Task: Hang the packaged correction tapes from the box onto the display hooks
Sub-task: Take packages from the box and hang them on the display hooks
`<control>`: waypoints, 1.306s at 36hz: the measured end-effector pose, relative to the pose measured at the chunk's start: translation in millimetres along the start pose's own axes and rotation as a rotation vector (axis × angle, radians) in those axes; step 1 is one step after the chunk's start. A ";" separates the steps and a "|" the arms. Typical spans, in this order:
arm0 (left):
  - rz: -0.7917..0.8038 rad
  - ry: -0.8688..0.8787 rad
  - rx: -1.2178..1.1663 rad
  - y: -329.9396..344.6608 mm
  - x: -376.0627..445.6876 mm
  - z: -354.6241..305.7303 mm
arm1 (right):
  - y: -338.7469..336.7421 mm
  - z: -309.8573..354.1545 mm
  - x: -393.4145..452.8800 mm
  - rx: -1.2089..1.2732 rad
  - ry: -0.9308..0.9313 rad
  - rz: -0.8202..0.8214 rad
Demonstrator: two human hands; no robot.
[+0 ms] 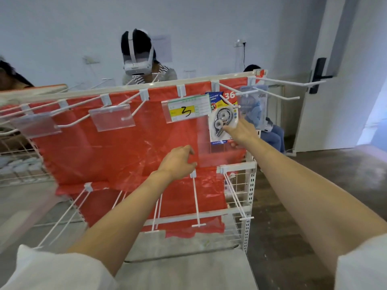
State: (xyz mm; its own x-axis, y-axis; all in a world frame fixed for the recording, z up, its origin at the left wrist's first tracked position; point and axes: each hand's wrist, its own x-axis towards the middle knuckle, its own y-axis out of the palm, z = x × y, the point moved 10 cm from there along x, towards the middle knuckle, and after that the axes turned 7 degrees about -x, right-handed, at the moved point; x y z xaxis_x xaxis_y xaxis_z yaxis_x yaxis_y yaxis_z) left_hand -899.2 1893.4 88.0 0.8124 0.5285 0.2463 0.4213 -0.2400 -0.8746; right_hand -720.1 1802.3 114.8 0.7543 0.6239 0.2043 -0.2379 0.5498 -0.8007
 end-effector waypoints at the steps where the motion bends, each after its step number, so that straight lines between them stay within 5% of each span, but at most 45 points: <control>1: 0.004 -0.002 0.004 1.5 -1.1 -0.7 | 3.1 -4.4 -1.1 -0.027 0.005 0.011; 14: 0.071 0.050 0.013 26.3 -15.1 -24.5 | -3.4 -15.5 -40.1 -0.282 -0.073 0.009; 30: 0.292 0.331 -0.002 82.2 -25.3 -52.3 | 8.8 -32.4 -121.4 -0.515 -0.044 0.165; 47: 0.629 0.591 -0.049 212.2 -97.8 -60.5 | 97.5 -135.7 -244.4 -0.398 0.413 0.211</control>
State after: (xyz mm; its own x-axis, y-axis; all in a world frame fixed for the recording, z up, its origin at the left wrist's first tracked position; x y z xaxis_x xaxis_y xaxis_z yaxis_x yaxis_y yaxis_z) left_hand -864.8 1741.5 -96.4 0.9710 -0.2216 -0.0893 -0.1717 -0.3874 -0.9058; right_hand -844.6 1628.1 -89.5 0.9097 0.3862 -0.1527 -0.2207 0.1382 -0.9655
